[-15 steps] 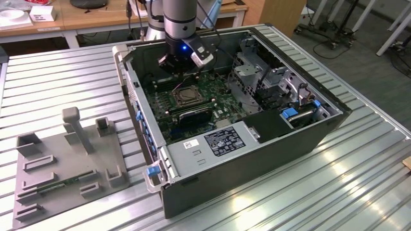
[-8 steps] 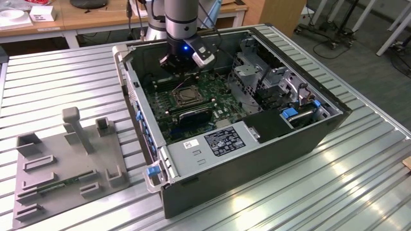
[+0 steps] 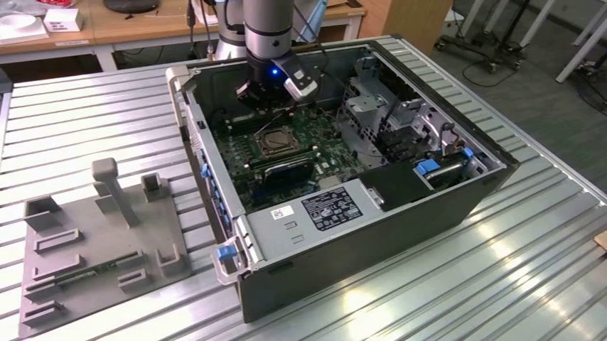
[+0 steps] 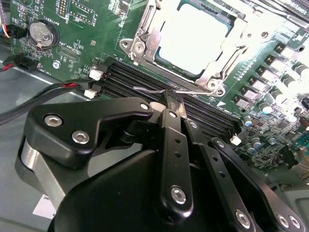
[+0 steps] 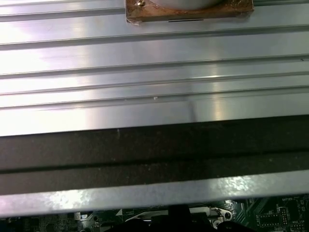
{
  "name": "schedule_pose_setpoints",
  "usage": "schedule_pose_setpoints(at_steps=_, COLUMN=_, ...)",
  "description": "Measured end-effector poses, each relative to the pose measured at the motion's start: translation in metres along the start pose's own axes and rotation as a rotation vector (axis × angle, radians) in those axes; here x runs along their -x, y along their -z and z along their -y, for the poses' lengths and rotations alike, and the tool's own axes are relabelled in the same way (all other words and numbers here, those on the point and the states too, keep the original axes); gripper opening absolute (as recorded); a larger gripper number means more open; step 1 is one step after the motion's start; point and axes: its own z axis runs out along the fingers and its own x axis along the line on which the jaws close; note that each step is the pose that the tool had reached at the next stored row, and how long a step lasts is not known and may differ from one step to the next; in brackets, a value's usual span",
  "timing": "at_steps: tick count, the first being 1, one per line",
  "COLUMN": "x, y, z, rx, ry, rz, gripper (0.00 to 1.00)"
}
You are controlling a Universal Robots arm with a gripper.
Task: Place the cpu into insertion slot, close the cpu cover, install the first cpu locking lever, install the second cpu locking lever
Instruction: 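Install the first cpu locking lever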
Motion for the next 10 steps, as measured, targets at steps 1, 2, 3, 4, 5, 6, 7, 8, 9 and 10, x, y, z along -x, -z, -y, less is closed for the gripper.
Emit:
schedule_pose_setpoints(at_steps=1, x=0.0, y=-0.0001, z=0.0, rx=0.0001, ry=0.0, rz=0.0001, gripper=0.11)
schedule_pose_setpoints(at_steps=2, x=0.0, y=-0.0002, z=0.0, rx=0.0003, ry=0.0, rz=0.0002, gripper=0.11)
schedule_pose_setpoints(at_steps=3, x=0.0, y=-0.0001, z=0.0, rx=0.0002, ry=0.0, rz=0.0002, gripper=0.11)
schedule_pose_setpoints(at_steps=4, x=0.0001, y=-0.0002, z=0.0, rx=0.0003, ry=0.0, rz=0.0001, gripper=0.11)
schedule_pose_setpoints(at_steps=5, x=0.0004, y=-0.0004, z=0.0, rx=0.0004, ry=0.0, rz=0.0002, gripper=0.11)
schedule_pose_setpoints(at_steps=6, x=0.0008, y=-0.0006, z=-0.0001, rx=0.0005, ry=0.0, rz=0.0003, gripper=0.11)
schedule_pose_setpoints(at_steps=7, x=0.0012, y=-0.001, z=-0.0001, rx=0.0006, ry=0.0, rz=0.0003, gripper=0.11)
schedule_pose_setpoints(at_steps=8, x=0.0016, y=-0.0013, z=0.0, rx=0.0005, ry=0.0, rz=0.0003, gripper=0.11)
schedule_pose_setpoints(at_steps=9, x=0.002, y=-0.0017, z=0.0, rx=0.0005, ry=0.0, rz=0.0002, gripper=0.11)
schedule_pose_setpoints(at_steps=10, x=0.0025, y=-0.0021, z=0.0, rx=0.0004, ry=0.0, rz=0.0002, gripper=0.11)
